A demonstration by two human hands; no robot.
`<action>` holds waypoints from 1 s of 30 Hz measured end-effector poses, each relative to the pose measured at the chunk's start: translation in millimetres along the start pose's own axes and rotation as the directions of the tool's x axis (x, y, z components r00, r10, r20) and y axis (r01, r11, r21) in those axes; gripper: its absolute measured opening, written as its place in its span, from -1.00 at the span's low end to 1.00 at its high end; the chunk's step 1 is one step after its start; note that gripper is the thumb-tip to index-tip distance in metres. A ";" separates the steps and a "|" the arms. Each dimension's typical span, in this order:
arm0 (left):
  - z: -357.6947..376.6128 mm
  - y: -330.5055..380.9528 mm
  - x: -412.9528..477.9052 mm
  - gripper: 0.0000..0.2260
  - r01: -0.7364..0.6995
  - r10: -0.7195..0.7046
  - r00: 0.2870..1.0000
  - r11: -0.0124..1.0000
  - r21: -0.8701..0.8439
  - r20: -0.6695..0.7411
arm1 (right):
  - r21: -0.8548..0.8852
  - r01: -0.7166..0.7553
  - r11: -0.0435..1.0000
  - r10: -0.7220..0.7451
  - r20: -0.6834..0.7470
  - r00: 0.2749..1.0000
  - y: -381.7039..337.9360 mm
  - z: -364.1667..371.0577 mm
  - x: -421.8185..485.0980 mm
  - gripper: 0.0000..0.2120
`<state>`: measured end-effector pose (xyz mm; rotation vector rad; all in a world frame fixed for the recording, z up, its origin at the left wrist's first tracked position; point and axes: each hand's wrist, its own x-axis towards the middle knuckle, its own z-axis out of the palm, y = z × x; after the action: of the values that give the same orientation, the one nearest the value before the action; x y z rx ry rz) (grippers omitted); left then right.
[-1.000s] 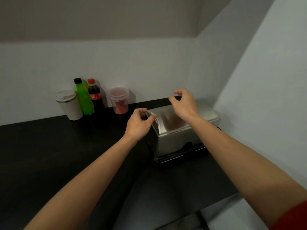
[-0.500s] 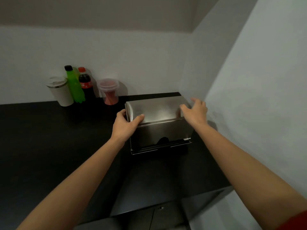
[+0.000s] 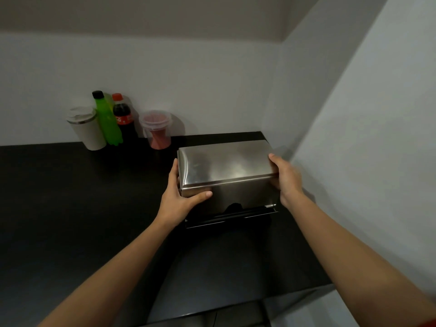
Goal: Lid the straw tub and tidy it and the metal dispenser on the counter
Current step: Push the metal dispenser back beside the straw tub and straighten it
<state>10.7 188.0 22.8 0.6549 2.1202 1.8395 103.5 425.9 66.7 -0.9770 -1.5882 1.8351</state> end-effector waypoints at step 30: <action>-33.6 -11.8 119.4 -0.02 -0.108 0.114 0.993 0.986 0.126 -0.037 | 0.009 0.075 0.997 -0.074 -0.092 0.993 -2.9 70.0 83.7 -0.24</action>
<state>-110.4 216.6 28.4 0.7822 2.2844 1.8051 -2.8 448.8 57.8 -0.9687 -1.5357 1.7233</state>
